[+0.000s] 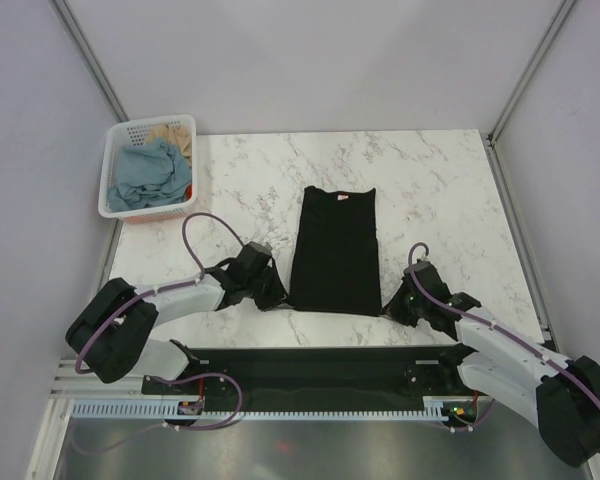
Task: Fold and stack the t-shirts
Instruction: Fold the tshirt
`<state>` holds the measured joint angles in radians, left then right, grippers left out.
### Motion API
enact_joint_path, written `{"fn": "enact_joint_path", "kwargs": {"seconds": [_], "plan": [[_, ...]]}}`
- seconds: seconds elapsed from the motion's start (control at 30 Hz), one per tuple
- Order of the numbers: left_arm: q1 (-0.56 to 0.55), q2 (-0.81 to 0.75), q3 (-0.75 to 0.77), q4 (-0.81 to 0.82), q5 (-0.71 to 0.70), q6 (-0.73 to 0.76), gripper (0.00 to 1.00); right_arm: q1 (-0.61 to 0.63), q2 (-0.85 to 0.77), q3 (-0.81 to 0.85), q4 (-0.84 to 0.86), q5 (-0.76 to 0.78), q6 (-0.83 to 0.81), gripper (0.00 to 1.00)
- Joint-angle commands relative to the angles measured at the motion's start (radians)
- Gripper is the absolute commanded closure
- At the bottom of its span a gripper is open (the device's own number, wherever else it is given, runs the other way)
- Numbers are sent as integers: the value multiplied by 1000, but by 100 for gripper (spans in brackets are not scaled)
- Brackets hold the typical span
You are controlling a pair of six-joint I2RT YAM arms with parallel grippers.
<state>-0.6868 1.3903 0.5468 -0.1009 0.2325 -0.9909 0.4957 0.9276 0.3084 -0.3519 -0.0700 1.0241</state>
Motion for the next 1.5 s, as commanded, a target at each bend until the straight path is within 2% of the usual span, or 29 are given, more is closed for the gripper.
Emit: {"fn": "enact_joint_path", "kwargs": {"seconds": [0.0,0.1,0.53,0.73,0.77,0.83,1.07,1.33,1.47], "plan": [[-2,-56,-13,-11,-30,1,98,3,-47,34,-93,44,-25,100],[-3,-70,-10,-13,-18,-2,98,4,-88,41,-105,49,-21,100],[-7,-99,4,-16,25,-15,98,7,-87,89,-127,36,-27,100],[0,-54,80,-16,25,-15,98,7,-27,191,-139,88,-97,100],[7,-48,105,-28,80,-14,98,6,-12,234,-142,99,-108,100],[19,-36,134,-37,82,4,98,6,34,277,-150,116,-131,100],[147,44,341,-89,116,86,98,-19,189,487,-147,183,-228,100],[248,266,617,-102,183,155,98,-152,423,701,-119,197,-354,100],[291,384,807,-102,212,175,98,-206,545,839,-105,167,-393,100]]}}
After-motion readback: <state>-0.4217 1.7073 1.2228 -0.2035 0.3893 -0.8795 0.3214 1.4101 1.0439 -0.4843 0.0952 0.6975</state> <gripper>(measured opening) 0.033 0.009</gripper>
